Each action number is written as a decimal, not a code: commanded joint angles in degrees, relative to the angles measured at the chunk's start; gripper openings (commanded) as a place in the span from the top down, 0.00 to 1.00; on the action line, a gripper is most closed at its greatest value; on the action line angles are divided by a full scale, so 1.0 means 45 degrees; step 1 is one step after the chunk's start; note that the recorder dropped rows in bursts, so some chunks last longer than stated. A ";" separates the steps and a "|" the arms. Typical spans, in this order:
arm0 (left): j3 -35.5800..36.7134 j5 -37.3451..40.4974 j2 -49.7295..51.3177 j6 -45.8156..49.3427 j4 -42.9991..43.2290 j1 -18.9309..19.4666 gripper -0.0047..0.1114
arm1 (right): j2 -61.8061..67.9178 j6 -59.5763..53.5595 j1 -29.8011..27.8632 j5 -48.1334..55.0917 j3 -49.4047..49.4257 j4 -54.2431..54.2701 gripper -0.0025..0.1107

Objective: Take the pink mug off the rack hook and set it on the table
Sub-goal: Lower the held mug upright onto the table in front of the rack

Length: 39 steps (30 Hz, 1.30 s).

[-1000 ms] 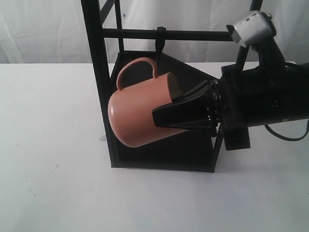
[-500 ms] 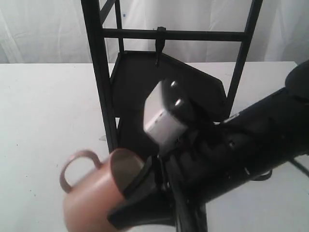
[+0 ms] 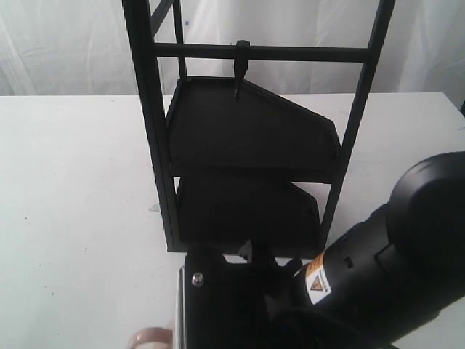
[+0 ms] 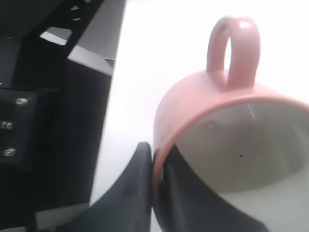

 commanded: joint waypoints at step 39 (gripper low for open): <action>0.0011 -0.0012 -0.0050 0.0017 -0.0086 -0.0106 0.96 | 0.6898 1.1209 0.0007 0.3651 -0.8006 -0.3886 0.98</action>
